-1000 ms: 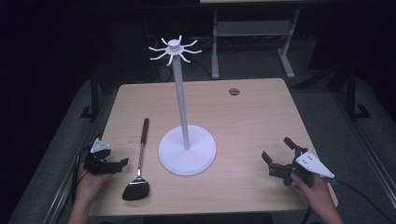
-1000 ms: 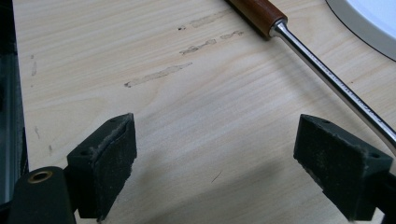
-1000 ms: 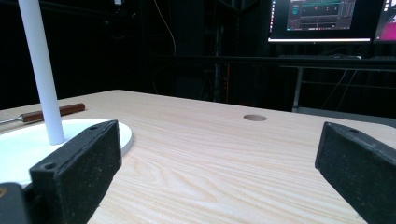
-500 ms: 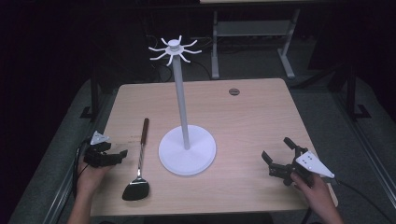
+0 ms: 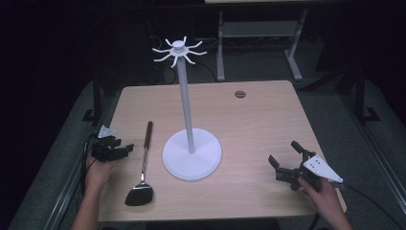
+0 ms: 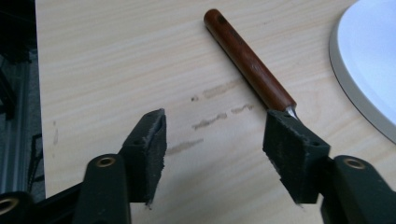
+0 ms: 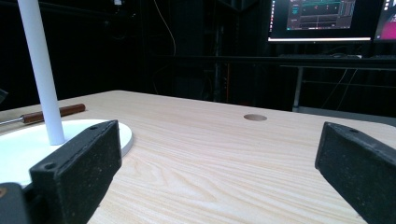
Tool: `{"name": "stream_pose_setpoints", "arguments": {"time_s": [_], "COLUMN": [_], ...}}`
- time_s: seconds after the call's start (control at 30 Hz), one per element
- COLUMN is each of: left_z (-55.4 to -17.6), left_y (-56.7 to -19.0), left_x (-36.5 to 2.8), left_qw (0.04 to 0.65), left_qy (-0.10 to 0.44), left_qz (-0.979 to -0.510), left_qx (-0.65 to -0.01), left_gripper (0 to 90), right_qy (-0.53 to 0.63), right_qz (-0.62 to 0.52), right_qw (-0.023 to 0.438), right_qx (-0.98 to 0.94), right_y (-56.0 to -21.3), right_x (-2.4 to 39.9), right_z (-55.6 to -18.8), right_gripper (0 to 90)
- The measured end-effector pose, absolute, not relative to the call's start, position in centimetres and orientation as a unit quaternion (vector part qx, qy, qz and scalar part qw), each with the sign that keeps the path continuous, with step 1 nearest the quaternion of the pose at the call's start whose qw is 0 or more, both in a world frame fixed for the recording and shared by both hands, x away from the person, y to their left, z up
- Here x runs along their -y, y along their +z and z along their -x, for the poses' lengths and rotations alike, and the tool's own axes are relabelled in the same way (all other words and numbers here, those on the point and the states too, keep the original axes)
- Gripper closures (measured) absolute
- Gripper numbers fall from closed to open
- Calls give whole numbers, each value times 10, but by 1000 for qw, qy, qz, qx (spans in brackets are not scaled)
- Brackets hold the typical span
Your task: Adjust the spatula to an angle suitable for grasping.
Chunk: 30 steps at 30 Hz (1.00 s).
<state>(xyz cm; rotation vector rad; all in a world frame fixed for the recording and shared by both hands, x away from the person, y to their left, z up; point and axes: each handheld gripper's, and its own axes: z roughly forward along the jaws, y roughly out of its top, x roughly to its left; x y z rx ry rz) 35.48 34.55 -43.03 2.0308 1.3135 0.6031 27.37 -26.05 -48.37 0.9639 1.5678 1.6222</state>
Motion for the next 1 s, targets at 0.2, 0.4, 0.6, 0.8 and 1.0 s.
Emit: {"name": "stream_pose_setpoints", "arguments": {"time_s": [0.2,0.4,0.6,0.8,1.0], "left_z": [-366,-377,-388,-399,-407], "left_y": [-426,-422,-419,-425,-439], "left_x": [-340,-334,-330,-327,-326], "left_qw": [321,331,338,348,331], "left_qy": [220,213,208,192,181], "left_qz": [-776,-774,-774,-774,-786], "left_qx": [-497,-497,-493,-493,-490], "left_gripper": [542,641,735,885,897], "right_qy": [623,623,623,623,624], "right_qz": [-370,-370,-370,-370,-370], "right_qw": [338,337,337,337,336], "right_qx": [-601,-601,-601,-601,-601], "right_y": [-484,-484,-484,-484,-484], "right_x": [261,261,261,261,261], "right_z": [-274,-274,-274,-274,-274], "right_gripper": [0,0,0,1,0]}}
